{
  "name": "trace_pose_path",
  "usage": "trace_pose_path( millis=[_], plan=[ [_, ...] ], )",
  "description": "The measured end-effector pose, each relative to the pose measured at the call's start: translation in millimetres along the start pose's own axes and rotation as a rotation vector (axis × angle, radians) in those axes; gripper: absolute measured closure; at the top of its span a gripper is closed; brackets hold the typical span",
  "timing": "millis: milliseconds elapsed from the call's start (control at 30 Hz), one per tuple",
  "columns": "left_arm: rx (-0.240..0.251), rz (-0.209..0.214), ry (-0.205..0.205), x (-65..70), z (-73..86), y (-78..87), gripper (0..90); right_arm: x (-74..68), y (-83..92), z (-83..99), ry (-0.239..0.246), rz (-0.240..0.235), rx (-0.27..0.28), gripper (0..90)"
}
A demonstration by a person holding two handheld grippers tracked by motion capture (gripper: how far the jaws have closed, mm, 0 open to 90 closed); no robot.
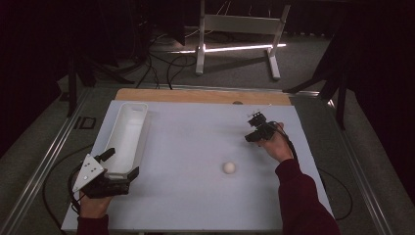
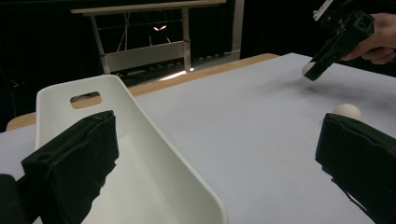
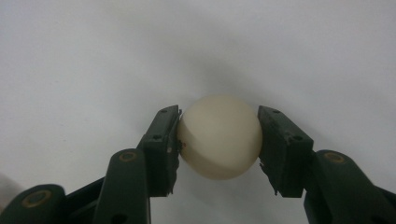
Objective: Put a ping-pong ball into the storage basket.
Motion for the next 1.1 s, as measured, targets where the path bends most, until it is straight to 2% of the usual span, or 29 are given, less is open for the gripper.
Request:
trace_pose_path(
  millis=[700, 1100],
  plan=[
    [0.0, 0.002, -0.004, 0.5, 0.0, -0.2, 0.1, -6.5, 13.9, -5.5, 0.012, -0.016, 0.034, 50.2],
    [-0.001, 0.005, -0.004, 0.9, 0.2, -0.4, 0.1, -17.5, 26.5, -14.5, 0.037, -0.033, 0.063, 50.2]
  ],
)
Point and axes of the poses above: each handheld gripper's, and its own axes: y roughly backward along the jaws, z roughly out of its underside, x roughly to its right, the point moved 9 cm from there along -y, roughly forward along the jaws, and after that the axes turned 6 degrees about x, right-handed, at the moved point
